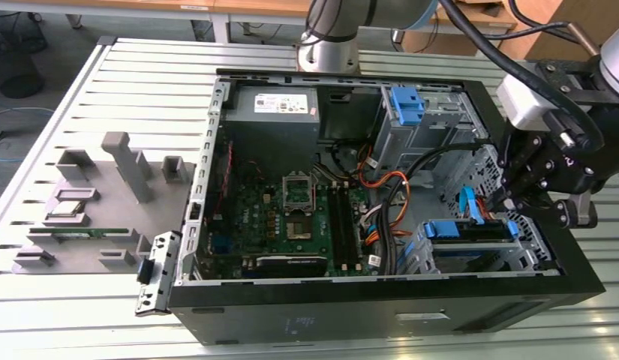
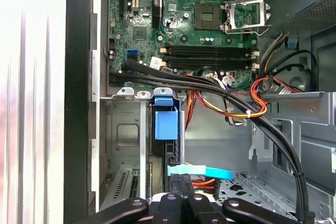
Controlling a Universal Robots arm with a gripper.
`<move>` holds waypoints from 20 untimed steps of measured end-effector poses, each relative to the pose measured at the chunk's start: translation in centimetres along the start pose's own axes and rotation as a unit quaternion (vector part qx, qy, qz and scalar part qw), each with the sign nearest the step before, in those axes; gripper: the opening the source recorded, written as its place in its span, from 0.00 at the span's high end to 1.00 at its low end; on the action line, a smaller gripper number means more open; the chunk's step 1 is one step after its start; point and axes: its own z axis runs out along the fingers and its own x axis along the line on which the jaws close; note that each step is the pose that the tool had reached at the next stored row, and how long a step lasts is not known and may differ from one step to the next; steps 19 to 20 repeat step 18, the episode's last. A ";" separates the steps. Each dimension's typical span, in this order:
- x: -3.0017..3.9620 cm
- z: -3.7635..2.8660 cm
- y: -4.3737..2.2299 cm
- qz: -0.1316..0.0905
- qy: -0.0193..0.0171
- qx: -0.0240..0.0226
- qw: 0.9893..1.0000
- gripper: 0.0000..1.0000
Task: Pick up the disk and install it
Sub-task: 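Insert the second disk wire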
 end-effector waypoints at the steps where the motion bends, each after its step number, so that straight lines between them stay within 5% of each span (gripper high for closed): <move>1: 0.00 0.00 0.08 0.000 0.000 0.000 1.000 0.90; 20: 0.01 0.04 0.42 0.000 0.000 -0.001 1.000 0.90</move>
